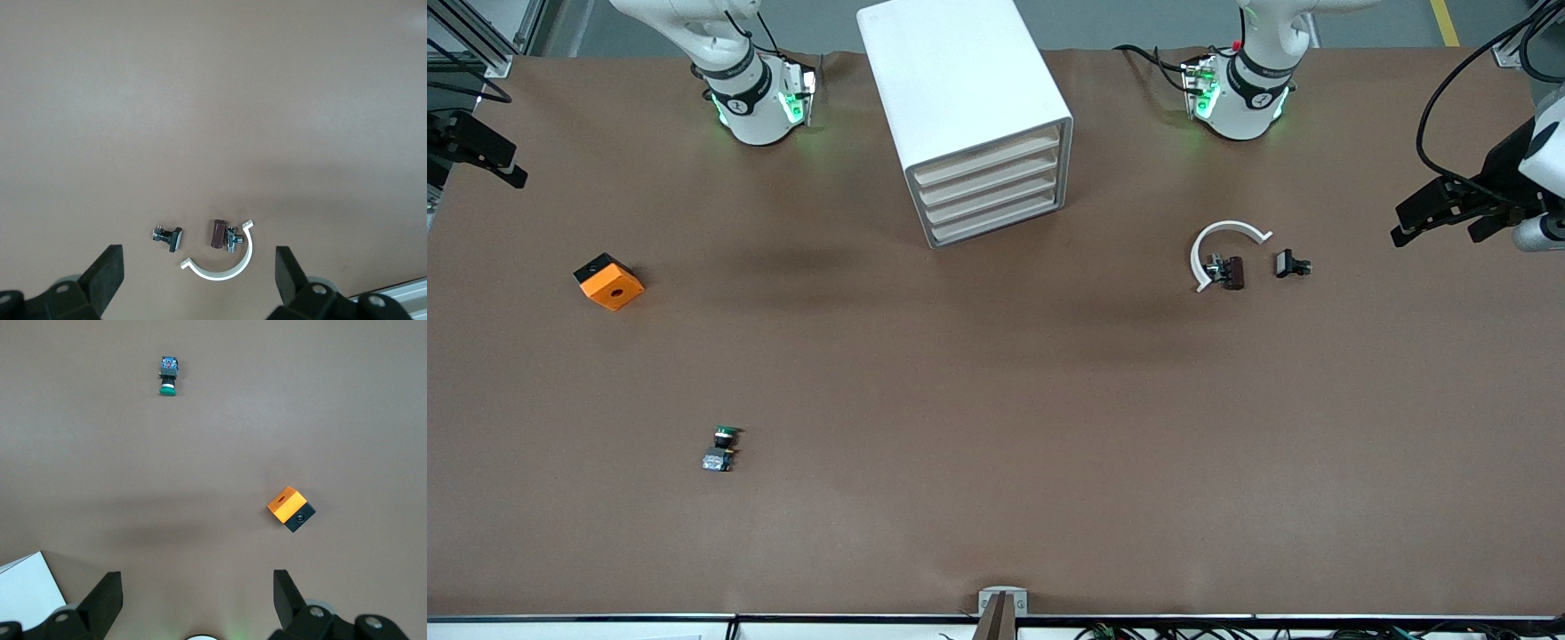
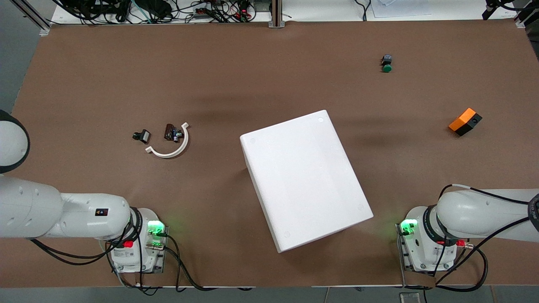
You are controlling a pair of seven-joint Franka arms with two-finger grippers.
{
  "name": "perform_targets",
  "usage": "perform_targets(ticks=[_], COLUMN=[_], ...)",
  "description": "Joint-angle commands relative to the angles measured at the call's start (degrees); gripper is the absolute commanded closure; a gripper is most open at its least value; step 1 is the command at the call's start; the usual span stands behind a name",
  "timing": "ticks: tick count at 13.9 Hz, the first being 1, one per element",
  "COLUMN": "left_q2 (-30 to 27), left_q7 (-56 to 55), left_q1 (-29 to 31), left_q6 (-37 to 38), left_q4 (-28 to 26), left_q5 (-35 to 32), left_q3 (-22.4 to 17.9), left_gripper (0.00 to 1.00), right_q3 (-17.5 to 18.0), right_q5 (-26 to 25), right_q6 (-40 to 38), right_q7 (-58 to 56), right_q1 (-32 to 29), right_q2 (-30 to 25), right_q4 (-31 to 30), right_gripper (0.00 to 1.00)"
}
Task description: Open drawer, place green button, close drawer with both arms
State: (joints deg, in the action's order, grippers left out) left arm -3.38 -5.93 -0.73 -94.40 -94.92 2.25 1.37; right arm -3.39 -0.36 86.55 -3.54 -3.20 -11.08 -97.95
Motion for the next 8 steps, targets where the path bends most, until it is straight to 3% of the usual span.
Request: perform_targets(ticks=[1,8], left_q2=[0.3,0.3], left_q7=[-0.58,-1.1], left_q1=[0.21,0.21], left_q6=[0.62,0.71], left_q4=[1.06,1.23], left_q5=[-0.84,-0.67], left_q3=[0.39,0.12], left_gripper=[0.0,0.0], right_q3=[0.05,0.05], right_q5=[0.01,0.18], right_q6=[-0.06,-0.06], right_q7=[0.99,1.07], right_q1=[0.48,0.48], right_q2=[-1.57,-1.57], right_q4=[-1.36,-1.36], right_gripper=[0.0,0.0])
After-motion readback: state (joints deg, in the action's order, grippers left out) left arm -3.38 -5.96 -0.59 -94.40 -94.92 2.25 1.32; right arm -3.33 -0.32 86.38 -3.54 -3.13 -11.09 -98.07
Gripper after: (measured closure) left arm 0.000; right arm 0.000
